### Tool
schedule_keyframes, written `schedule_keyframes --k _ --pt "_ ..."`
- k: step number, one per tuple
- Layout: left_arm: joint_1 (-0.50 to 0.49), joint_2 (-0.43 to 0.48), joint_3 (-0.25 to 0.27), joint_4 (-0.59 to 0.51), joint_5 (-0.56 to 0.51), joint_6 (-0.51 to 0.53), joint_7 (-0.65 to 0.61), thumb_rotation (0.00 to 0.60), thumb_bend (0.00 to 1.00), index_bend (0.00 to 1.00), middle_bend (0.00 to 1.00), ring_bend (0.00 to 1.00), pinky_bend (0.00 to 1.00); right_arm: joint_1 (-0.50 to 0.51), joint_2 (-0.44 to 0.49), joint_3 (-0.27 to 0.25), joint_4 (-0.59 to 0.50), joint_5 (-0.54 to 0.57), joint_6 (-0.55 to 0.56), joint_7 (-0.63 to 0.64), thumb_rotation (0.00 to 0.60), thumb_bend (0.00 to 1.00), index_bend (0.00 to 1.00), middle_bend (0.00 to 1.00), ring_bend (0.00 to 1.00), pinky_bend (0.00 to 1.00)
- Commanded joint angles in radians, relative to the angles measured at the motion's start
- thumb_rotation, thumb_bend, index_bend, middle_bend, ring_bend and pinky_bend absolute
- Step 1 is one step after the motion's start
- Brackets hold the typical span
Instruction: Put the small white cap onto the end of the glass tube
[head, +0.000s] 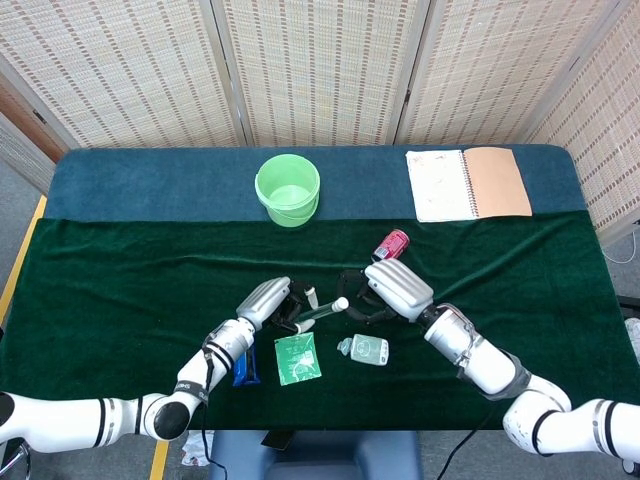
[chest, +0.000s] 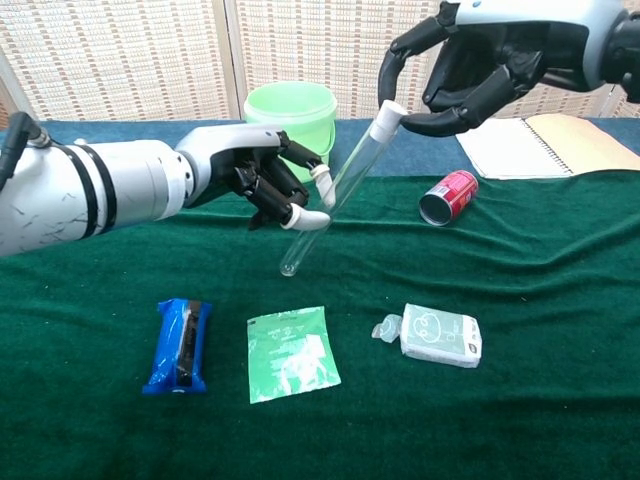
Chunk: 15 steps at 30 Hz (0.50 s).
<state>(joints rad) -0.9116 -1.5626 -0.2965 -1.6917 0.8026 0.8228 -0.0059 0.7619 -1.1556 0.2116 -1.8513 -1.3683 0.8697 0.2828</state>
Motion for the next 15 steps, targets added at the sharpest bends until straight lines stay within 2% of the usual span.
schedule_keyframes --k 1,15 --pt "-0.003 0.0 -0.001 0.002 -0.003 -0.001 0.002 0.6 0.47 0.71 0.87 0.77 0.78 0.004 -0.006 -0.001 0.003 0.004 -0.005 -0.007 0.6 0.64 0.75 0.99 1.0 1.0" --pt "-0.015 0.006 0.004 -0.001 -0.043 0.014 0.038 0.6 0.48 0.71 0.87 0.78 0.78 0.02 -0.028 -0.005 0.023 0.046 -0.022 -0.066 0.6 0.64 0.75 0.99 1.0 1.0"
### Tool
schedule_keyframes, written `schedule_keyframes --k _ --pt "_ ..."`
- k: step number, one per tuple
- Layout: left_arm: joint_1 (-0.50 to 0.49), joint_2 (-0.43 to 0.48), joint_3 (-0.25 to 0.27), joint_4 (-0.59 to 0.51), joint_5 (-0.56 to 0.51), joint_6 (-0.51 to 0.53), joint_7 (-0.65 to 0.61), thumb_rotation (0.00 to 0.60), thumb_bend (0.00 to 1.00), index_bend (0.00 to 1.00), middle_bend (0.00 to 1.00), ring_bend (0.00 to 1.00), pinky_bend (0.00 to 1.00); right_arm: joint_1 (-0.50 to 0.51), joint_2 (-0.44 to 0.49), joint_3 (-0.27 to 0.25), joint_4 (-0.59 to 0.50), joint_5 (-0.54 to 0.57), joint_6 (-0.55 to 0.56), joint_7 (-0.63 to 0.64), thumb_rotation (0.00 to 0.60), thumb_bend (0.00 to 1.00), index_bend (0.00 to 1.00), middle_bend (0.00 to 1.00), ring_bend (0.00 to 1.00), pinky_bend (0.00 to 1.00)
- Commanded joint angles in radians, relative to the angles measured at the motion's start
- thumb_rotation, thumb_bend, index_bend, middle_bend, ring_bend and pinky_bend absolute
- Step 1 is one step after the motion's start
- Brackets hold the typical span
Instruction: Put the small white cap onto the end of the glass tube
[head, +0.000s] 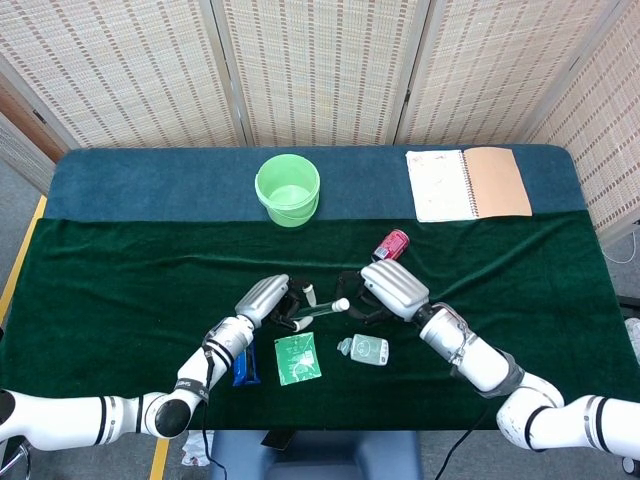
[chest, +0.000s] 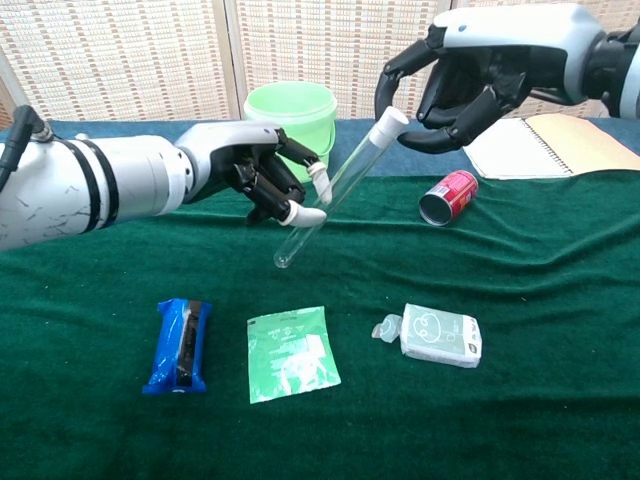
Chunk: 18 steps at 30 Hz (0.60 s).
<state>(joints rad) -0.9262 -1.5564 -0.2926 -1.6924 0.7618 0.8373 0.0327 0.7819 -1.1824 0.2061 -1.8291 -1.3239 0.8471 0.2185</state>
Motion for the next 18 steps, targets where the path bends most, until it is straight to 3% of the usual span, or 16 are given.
schedule_keyframes --k 1,10,18 --pt "0.0 0.0 0.0 -0.001 -0.003 0.0 0.0 0.6 0.48 0.71 0.87 0.78 0.78 0.001 -0.002 0.001 0.001 0.003 0.001 -0.003 0.6 0.64 0.75 0.99 1.0 1.0" --pt "0.0 0.008 0.005 0.004 -0.009 0.013 0.016 0.6 0.48 0.71 0.87 0.78 0.78 -0.003 0.002 -0.004 0.0 0.003 0.002 -0.008 0.6 0.64 0.75 0.99 1.0 1.0" --pt "0.014 0.037 0.027 0.011 -0.011 0.032 0.044 0.6 0.48 0.71 0.87 0.78 0.78 -0.02 0.024 -0.009 -0.016 -0.018 0.023 0.008 0.6 0.65 0.69 0.99 1.0 1.0"
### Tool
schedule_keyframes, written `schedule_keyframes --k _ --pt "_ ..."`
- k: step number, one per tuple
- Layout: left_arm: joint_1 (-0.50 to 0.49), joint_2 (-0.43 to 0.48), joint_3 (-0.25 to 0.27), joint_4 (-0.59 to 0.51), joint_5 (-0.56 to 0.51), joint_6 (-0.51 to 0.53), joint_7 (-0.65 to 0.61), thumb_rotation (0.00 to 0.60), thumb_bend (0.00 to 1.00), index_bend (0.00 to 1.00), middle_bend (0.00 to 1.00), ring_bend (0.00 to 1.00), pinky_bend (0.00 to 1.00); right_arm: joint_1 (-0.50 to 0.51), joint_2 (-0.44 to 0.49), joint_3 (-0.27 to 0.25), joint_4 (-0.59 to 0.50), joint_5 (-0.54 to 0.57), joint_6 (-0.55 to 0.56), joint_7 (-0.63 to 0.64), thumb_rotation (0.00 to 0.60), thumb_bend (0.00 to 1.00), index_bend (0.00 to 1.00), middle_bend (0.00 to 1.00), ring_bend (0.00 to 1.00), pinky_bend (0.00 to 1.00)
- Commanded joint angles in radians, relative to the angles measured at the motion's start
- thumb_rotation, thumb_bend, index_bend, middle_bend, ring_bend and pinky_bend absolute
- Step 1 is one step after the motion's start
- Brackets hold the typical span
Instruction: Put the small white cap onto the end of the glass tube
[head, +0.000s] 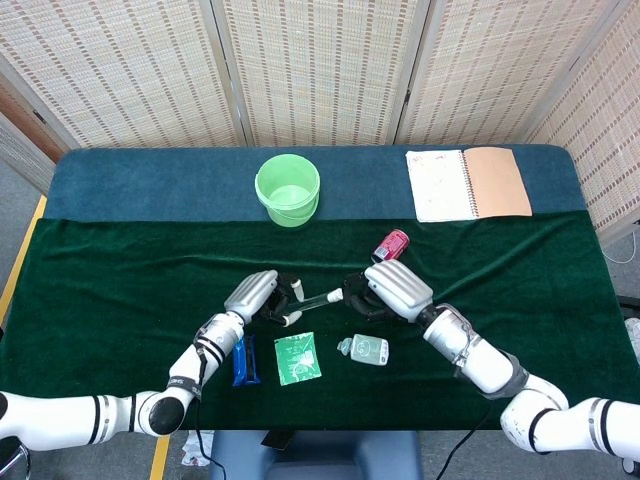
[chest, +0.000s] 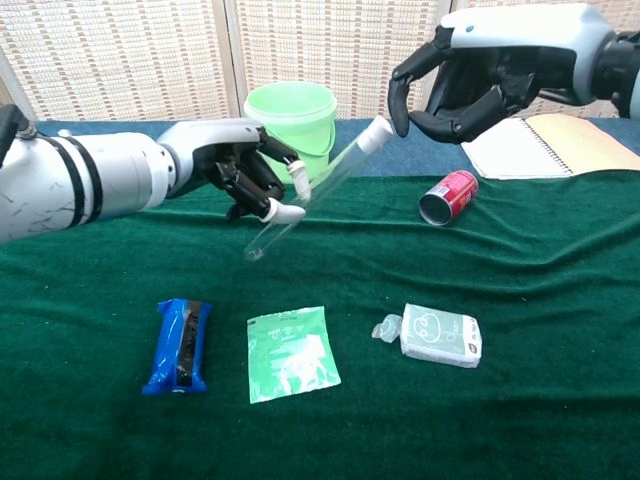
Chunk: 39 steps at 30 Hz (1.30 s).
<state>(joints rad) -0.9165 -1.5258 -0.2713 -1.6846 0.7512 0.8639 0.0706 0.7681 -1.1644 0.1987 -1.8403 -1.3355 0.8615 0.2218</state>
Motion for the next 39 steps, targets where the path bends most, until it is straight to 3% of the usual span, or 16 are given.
schedule_keyframes --k 1,12,23,32,39 --pt "0.006 0.009 0.009 0.005 -0.002 0.007 0.01 0.6 0.48 0.71 0.87 0.78 0.78 -0.011 0.011 -0.002 -0.007 -0.01 0.015 0.007 0.6 0.65 0.69 0.99 1.0 1.0" --pt "0.019 -0.003 0.085 0.117 0.017 0.073 0.151 0.6 0.48 0.71 0.87 0.78 0.78 -0.095 0.091 -0.034 -0.014 -0.036 0.095 0.025 0.6 0.66 0.68 0.99 1.0 1.0" --pt "-0.001 -0.087 0.124 0.272 -0.058 0.1 0.339 0.6 0.48 0.7 0.87 0.78 0.78 -0.167 0.114 -0.063 0.035 -0.027 0.15 0.023 0.6 0.66 0.68 0.99 1.0 1.0" --pt "-0.008 -0.135 0.107 0.339 -0.112 0.088 0.399 0.6 0.48 0.63 0.87 0.78 0.78 -0.196 0.109 -0.073 0.072 -0.019 0.153 0.045 0.6 0.66 0.68 0.99 1.0 1.0" --pt "-0.003 -0.143 0.099 0.35 -0.128 0.082 0.425 0.6 0.48 0.45 0.87 0.78 0.78 -0.213 0.108 -0.074 0.089 -0.022 0.158 0.063 0.6 0.66 0.68 0.99 1.0 1.0"
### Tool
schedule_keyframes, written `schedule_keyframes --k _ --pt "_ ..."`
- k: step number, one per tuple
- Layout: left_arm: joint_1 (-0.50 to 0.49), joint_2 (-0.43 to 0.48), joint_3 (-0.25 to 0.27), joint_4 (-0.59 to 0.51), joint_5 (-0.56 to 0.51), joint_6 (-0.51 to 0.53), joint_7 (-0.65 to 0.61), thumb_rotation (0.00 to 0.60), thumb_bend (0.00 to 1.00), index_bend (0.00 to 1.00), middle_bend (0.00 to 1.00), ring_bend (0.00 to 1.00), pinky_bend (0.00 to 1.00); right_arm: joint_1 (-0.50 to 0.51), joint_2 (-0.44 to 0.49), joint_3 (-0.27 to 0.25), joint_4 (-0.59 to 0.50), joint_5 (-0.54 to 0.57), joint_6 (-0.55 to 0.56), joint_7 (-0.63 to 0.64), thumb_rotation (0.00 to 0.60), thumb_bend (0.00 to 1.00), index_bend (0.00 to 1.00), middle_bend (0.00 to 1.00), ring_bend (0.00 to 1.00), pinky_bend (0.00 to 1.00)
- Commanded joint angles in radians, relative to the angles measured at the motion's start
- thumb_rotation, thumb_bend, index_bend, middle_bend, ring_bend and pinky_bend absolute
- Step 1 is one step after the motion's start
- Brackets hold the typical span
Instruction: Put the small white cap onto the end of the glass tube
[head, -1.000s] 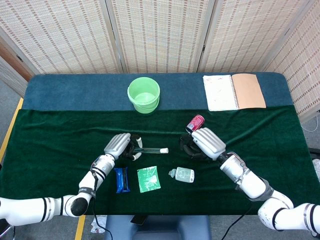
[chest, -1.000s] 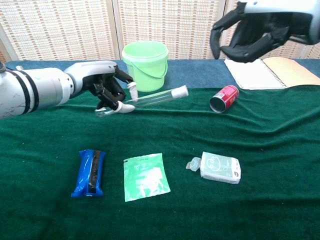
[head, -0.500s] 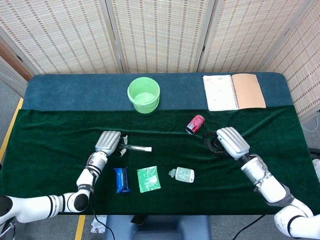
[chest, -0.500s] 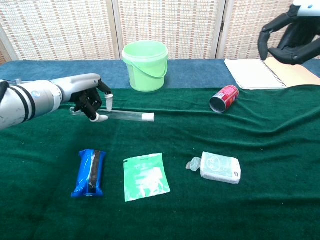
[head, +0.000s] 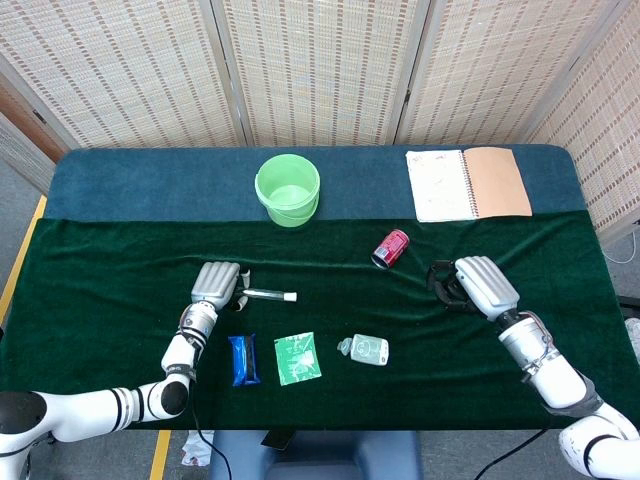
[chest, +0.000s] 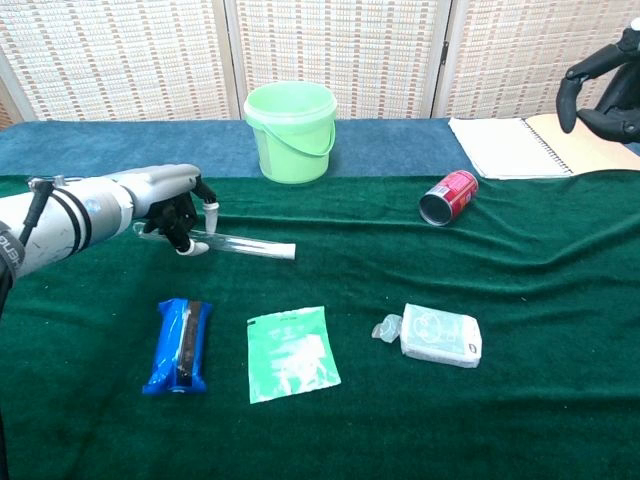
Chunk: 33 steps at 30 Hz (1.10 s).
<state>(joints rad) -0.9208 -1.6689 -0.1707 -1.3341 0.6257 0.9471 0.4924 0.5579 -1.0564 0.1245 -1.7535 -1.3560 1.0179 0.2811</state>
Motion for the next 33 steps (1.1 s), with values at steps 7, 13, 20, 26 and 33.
schedule_keyframes --k 7,13,20,26,33 --pt "0.02 0.024 -0.017 -0.028 -0.004 0.007 0.0 0.6 0.48 0.28 0.87 0.77 0.78 -0.024 0.009 0.0 0.011 -0.006 0.015 0.018 0.6 0.66 0.68 0.99 1.0 1.0" --pt "0.07 0.099 -0.033 -0.096 0.021 0.038 -0.055 0.6 0.48 0.26 0.87 0.75 0.78 -0.057 0.033 -0.008 0.014 -0.01 0.043 0.021 0.6 0.66 0.68 0.99 1.0 1.0" --pt "0.181 0.238 0.016 -0.209 0.166 0.212 -0.063 0.6 0.48 0.27 0.67 0.6 0.62 -0.119 0.077 -0.027 0.021 -0.018 0.115 -0.045 0.6 0.66 0.6 0.86 1.0 0.94" --pt "0.323 0.384 0.071 -0.365 0.317 0.387 -0.132 0.6 0.48 0.28 0.41 0.35 0.35 -0.193 0.087 -0.044 0.027 0.015 0.226 -0.265 0.6 0.66 0.31 0.46 0.62 0.58" --pt "0.49 0.463 0.165 -0.449 0.504 0.562 -0.207 0.6 0.48 0.27 0.28 0.22 0.22 -0.283 0.048 -0.072 0.067 -0.048 0.353 -0.259 0.6 0.66 0.06 0.08 0.16 0.21"
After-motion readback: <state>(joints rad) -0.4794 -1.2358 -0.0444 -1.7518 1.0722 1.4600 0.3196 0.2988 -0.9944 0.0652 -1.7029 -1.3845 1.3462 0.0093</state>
